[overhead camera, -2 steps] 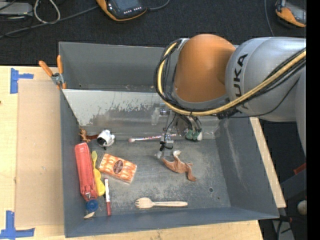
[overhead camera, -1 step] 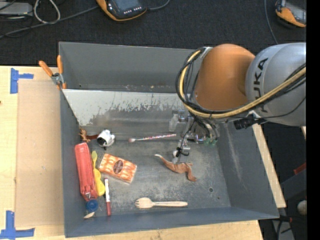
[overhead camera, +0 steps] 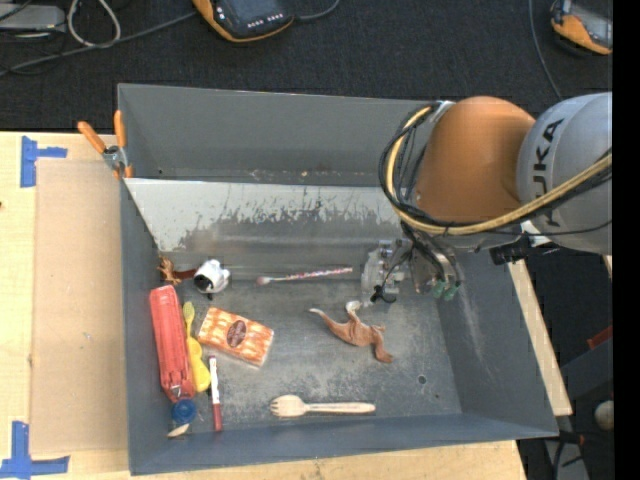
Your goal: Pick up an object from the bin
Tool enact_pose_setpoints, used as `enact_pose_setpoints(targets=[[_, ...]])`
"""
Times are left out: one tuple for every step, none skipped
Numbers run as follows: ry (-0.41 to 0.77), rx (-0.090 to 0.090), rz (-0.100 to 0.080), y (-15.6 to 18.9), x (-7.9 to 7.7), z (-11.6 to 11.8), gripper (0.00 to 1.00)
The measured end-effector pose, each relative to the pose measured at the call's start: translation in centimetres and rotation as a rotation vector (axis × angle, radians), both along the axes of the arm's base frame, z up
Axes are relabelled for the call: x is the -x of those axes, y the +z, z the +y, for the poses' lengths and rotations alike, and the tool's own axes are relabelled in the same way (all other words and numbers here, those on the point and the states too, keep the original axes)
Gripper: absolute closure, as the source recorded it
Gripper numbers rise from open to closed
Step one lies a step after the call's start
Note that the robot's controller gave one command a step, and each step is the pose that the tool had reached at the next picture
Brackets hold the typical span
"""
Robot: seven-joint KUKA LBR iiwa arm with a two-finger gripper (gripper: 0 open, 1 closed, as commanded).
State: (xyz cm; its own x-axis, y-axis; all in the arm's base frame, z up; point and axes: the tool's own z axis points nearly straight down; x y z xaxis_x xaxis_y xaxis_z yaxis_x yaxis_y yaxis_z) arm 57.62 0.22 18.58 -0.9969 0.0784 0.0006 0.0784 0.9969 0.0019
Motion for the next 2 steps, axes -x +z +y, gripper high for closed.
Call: enact_pose_setpoints(targets=[[0.009, 0.000, -0.001, -0.1, 0.1, 1.1, 1.00], [0.105, -0.001, -0.001, -2.4, 1.7, 2.2, 1.00]])
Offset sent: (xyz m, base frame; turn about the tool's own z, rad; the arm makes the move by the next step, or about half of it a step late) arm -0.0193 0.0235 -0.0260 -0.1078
